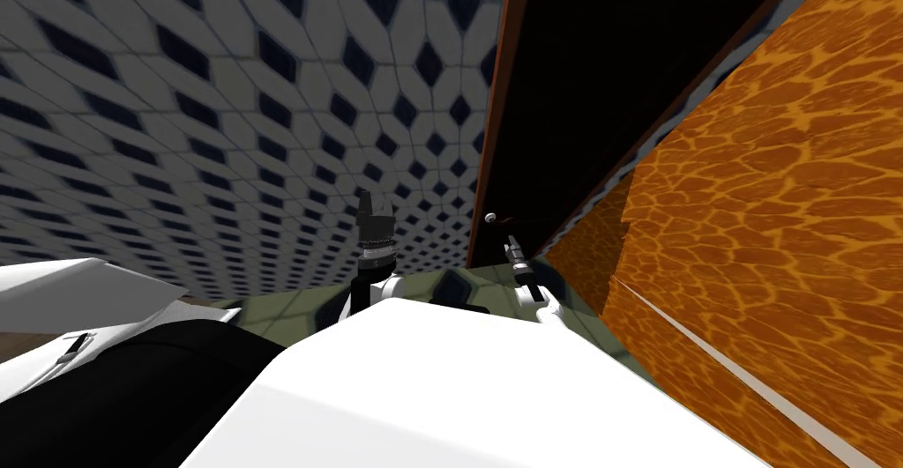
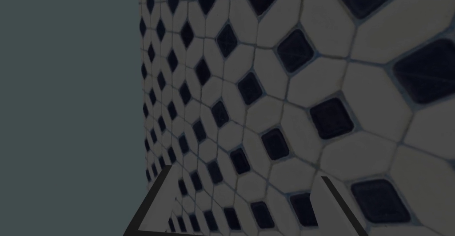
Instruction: Pull the door open
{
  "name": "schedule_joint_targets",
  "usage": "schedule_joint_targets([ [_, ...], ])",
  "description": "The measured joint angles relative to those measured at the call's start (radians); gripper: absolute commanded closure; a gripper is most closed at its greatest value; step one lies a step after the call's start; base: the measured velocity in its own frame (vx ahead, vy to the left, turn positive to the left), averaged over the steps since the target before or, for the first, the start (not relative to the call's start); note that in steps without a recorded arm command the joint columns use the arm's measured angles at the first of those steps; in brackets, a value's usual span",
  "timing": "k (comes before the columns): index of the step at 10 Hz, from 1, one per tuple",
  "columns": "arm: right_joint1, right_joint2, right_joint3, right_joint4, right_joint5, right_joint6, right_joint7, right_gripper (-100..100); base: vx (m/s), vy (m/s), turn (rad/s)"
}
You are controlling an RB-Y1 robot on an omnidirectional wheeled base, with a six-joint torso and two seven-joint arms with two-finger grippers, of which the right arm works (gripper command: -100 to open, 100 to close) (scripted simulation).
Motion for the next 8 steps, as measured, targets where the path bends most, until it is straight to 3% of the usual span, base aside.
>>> schedule_joint_targets([
  [2,-0.028,-0.015,-0.001,0.057,-0.001,-0.009,-0.012,-100,0.023,-0.082,0.113],
  [8,-0.086,-0.035,-0.003,0.188,-0.001,-0.023,-0.026,-100,0.016,-0.068,0.122],
])
